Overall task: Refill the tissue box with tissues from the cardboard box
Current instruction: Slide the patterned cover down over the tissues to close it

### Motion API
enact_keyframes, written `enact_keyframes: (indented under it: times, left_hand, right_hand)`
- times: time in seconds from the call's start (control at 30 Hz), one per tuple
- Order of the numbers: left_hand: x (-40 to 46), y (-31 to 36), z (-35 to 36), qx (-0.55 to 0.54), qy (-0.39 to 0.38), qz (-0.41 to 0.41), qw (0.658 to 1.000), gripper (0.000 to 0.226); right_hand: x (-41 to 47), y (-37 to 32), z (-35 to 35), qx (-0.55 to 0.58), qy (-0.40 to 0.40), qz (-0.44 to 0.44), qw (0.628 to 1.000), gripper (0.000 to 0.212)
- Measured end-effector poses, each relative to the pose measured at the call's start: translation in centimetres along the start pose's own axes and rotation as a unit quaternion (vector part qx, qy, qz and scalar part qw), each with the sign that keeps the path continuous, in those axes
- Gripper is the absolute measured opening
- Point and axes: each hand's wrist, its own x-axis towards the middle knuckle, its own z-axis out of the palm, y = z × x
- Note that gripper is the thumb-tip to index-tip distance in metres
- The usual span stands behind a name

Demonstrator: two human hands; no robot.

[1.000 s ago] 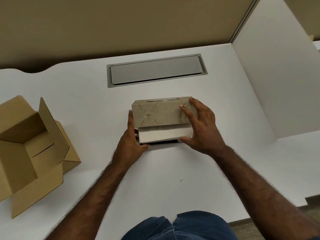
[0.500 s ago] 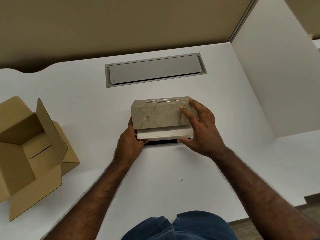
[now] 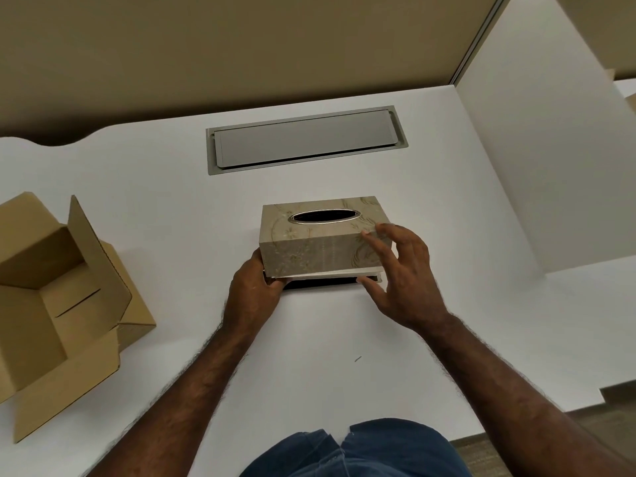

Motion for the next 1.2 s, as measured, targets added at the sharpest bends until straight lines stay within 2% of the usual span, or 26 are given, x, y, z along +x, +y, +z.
enact_keyframes:
  times: [0.23,0.37,0.53,0.77,1.0,1.2]
  left_hand:
    - [-0.3,0.0,0.1,0.014,0.009,-0.008,1.000,0.056]
    - [-0.6,0.4,-0.4,-0.003,0.007,0.001,1.000,0.062]
    - [-1.0,0.9,-1.1,0.008,0.000,0.013,1.000,0.069]
    - [-0.8,0.9,-1.3,0.004,0.002,0.019,1.000,0.061]
    - [-0.6,0.3,-0.9,0.040,0.001,0.010,0.999,0.063]
    - [-1.0,-0.5,-0.3,0.027,-0.001,-0.002,1.000,0.063]
  right_hand:
    - [-0.6,-0.2,0.7,-0.018,0.029,0.000,0.999,0.081]
    - [0.3,0.5,0.3,-0.019,0.015,0.003,1.000,0.089]
    - [0.8,1.4,0.1,-0.015,-0.002,-0.002,1.000,0.089]
    - [1.4,1.7,0.4,-0.014,0.006,-0.005,1.000,0.085]
    - [0.7,1.9,0.9,-0.015,0.021,-0.013,1.000,0.079]
    - [-0.3,1.9,1.9,-0.012,0.034,-0.008,0.999,0.073]
